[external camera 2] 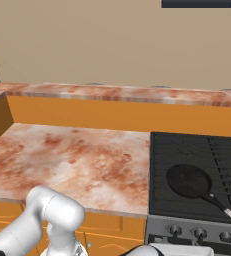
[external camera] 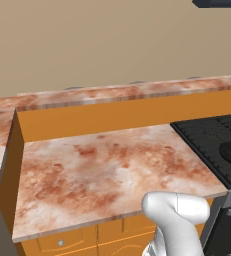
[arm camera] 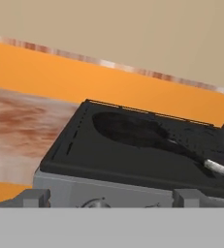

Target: Pick the pan from the cabinet and place it on the stove. Then turn on the stove burner for the pan.

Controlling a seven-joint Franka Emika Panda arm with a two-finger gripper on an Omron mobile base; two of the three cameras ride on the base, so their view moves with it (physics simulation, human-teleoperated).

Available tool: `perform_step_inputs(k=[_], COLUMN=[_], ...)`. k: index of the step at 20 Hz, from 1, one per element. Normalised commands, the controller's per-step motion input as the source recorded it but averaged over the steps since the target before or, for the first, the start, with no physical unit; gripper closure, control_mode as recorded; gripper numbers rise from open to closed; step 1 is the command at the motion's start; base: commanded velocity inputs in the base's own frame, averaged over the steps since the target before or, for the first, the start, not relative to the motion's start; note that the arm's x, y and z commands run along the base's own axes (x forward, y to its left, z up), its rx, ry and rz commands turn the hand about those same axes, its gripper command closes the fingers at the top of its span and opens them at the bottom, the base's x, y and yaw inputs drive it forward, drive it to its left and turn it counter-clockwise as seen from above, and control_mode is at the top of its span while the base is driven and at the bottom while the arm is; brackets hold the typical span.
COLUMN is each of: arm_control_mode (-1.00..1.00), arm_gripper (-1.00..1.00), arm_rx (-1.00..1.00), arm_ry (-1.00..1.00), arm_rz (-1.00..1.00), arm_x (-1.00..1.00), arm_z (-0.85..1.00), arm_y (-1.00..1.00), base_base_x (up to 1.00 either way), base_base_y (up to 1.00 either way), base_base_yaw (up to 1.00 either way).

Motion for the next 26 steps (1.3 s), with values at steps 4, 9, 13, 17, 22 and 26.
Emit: perform_step_inputs(k=[4, 9, 13, 17, 22, 26], arm_control_mode=[-1.0, -1.0, -1.0, -1.0, -1.0, -1.0], arm_gripper=[-1.0, -1.0, -1.0, -1.0, -1.0, -1.0], arm_rx=[0.0, 0.02, 0.03, 0.04, 0.04, 0.02], arm_ry=[0.01, 0.0, 0.0, 0.0, 0.0, 0.0], arm_rz=[0.01, 0.03, 0.0, 0.0, 0.0, 0.0], arm_x=[0.17, 0.01, 0.08, 0.2, 0.23, 0.2], arm_z=[-0.08, -0.17, -0.17, -0.12, -0.09, -0.15], arm_y=[0.03, 0.04, 0.0, 0.0, 0.0, 0.0], base_base_x=[0.0, 0.0, 0.0, 0.0, 0.0, 0.0], base_base_y=[0.0, 0.0, 0.0, 0.0, 0.0, 0.0], base_base_yaw=[0.0, 0.0, 0.0, 0.0, 0.0, 0.0])
